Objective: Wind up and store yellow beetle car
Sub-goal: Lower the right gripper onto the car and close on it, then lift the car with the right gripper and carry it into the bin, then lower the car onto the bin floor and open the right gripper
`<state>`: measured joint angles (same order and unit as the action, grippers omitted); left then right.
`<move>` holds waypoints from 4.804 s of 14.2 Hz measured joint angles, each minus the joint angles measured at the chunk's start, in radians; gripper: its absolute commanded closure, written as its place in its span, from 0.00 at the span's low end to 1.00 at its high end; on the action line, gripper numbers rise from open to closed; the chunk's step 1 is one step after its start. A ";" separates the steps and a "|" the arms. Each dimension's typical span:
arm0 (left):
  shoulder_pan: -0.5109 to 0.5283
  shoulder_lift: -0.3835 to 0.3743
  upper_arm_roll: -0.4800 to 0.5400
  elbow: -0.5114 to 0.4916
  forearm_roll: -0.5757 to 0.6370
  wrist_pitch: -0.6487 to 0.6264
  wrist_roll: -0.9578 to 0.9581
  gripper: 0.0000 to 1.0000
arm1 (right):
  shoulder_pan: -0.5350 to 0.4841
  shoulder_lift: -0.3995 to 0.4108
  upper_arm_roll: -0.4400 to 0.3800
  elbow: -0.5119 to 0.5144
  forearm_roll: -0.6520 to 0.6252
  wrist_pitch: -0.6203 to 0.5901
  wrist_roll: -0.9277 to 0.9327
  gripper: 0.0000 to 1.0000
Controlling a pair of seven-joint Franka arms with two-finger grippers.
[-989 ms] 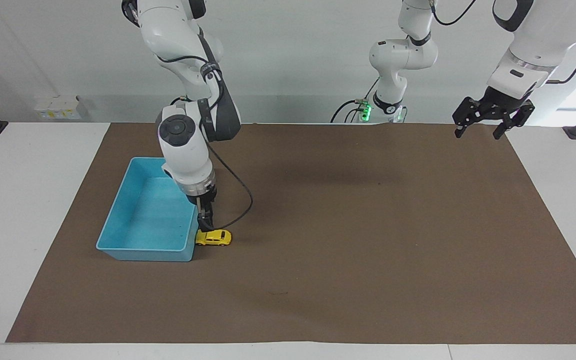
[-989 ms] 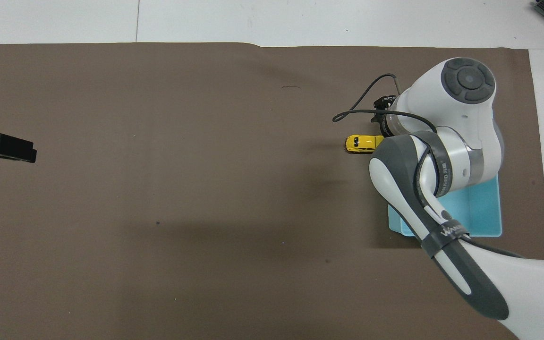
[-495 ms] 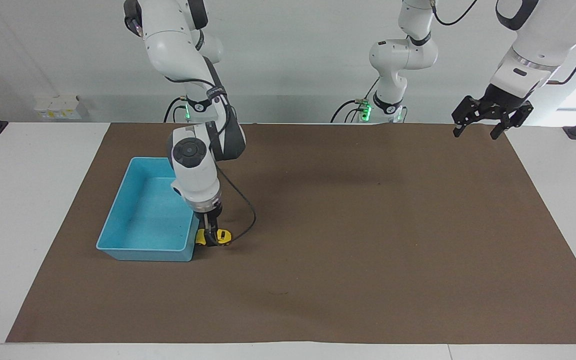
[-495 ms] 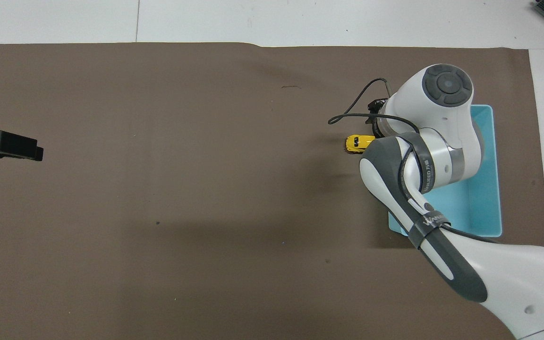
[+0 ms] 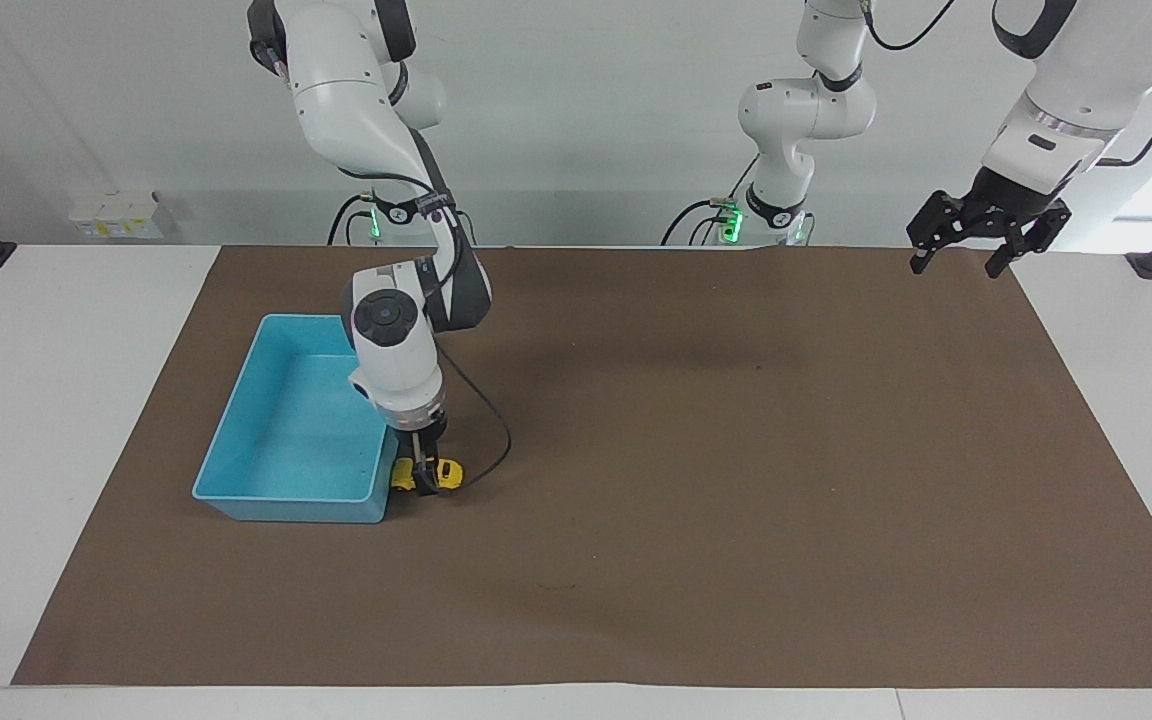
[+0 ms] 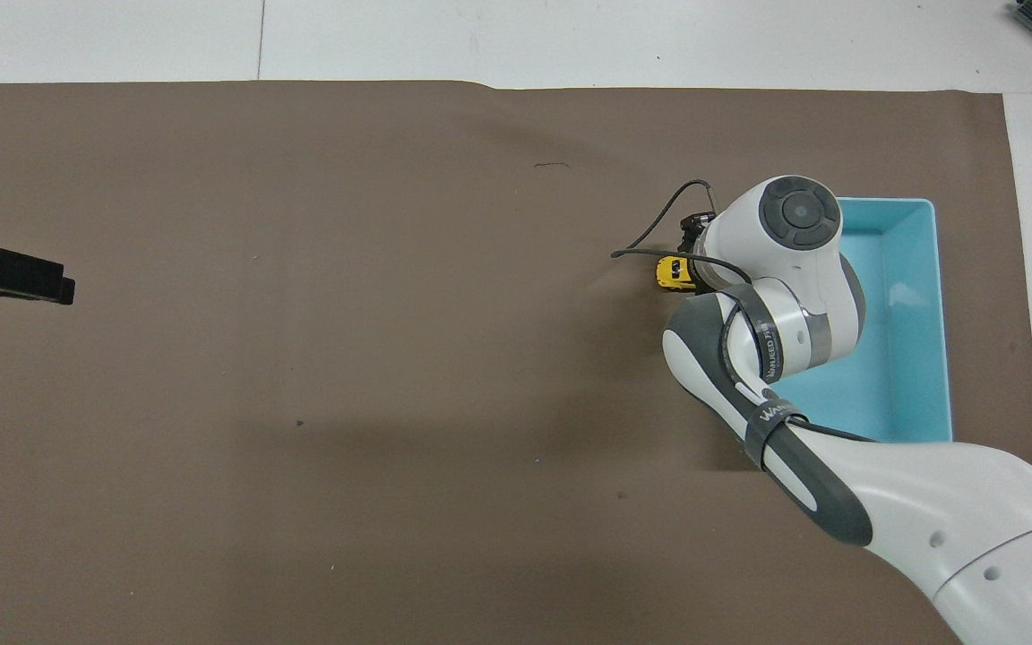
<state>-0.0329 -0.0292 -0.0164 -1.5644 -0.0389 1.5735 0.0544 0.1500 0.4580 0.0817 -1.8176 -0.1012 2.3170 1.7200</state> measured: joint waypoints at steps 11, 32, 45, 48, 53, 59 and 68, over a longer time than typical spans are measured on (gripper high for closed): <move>0.000 -0.003 0.003 0.000 0.008 0.000 0.010 0.00 | 0.011 -0.003 0.002 0.008 -0.054 -0.021 -0.012 1.00; 0.000 -0.006 0.007 0.000 0.008 -0.001 0.010 0.00 | 0.039 -0.219 0.017 0.110 -0.023 -0.331 -0.338 1.00; 0.000 -0.006 0.007 0.000 0.008 -0.001 0.010 0.00 | -0.084 -0.291 0.011 0.107 0.050 -0.426 -0.994 1.00; 0.000 -0.006 0.007 0.000 0.008 -0.001 0.010 0.00 | -0.137 -0.291 0.010 0.104 0.053 -0.426 -1.187 1.00; 0.000 -0.006 0.007 0.000 0.008 -0.001 0.010 0.00 | -0.211 -0.291 0.009 0.090 0.055 -0.426 -1.405 1.00; 0.000 -0.006 0.007 0.000 0.008 -0.001 0.010 0.00 | -0.234 -0.313 0.009 0.036 0.055 -0.424 -1.561 1.00; 0.000 -0.006 0.007 0.000 0.008 -0.002 0.010 0.00 | -0.265 -0.320 0.009 -0.134 0.055 -0.224 -1.628 1.00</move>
<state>-0.0325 -0.0355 -0.0096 -1.5640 -0.0311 1.5719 0.0646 -0.1151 0.1380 0.0905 -1.9521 -0.0466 2.0929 0.0923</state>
